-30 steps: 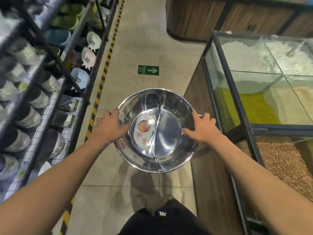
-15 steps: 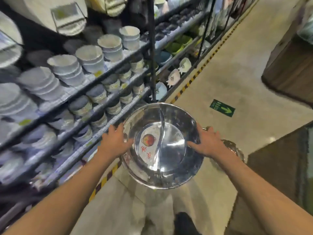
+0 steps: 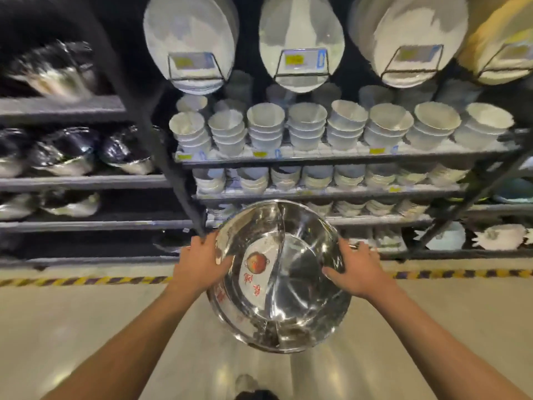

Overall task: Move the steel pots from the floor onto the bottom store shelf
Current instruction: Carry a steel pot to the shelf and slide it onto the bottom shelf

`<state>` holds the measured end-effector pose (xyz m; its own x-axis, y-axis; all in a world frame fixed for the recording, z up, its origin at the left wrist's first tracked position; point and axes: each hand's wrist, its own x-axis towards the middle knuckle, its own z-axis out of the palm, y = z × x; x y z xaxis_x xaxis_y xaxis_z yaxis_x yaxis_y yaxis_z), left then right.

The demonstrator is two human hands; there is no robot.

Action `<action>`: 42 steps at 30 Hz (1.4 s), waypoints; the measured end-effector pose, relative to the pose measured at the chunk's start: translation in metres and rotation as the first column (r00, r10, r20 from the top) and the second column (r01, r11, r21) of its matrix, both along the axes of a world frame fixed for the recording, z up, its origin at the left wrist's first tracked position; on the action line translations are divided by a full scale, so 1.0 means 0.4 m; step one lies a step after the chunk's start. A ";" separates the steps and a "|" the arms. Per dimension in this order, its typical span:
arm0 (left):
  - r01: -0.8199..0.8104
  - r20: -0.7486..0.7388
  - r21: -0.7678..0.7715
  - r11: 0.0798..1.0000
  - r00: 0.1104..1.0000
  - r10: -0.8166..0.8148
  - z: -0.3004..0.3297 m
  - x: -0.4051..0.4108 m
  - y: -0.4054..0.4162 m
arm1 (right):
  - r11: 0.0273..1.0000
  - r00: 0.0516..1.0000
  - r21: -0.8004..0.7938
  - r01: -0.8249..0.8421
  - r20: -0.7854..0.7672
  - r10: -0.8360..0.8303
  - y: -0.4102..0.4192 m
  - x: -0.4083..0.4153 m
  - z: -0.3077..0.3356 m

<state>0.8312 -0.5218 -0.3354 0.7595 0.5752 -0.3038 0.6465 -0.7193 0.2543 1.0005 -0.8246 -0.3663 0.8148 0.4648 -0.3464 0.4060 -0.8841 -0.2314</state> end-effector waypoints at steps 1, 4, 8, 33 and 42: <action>-0.057 0.011 -0.009 0.998 0.998 0.057 0.001 -0.034 0.037 | 0.998 0.998 -0.004 -0.059 -0.004 0.059 0.061 -0.003 0.001; -0.197 0.031 -0.025 0.980 0.980 0.198 0.007 -0.136 0.147 | 0.982 0.982 -0.009 -0.187 -0.027 0.186 0.237 -0.017 0.012; -0.385 0.038 -0.048 0.922 0.921 0.387 0.010 -0.298 0.285 | 0.932 0.930 -0.005 -0.363 -0.060 0.362 0.485 -0.047 0.022; -0.949 -0.018 0.034 0.314 0.314 0.949 0.011 -0.977 0.850 | 0.364 0.358 0.051 -0.930 -0.103 0.928 1.784 -0.557 0.008; -0.955 -0.062 0.031 0.294 0.292 0.954 -0.017 -1.131 1.065 | 0.321 0.315 0.031 -0.947 -0.120 0.941 2.037 -0.704 -0.020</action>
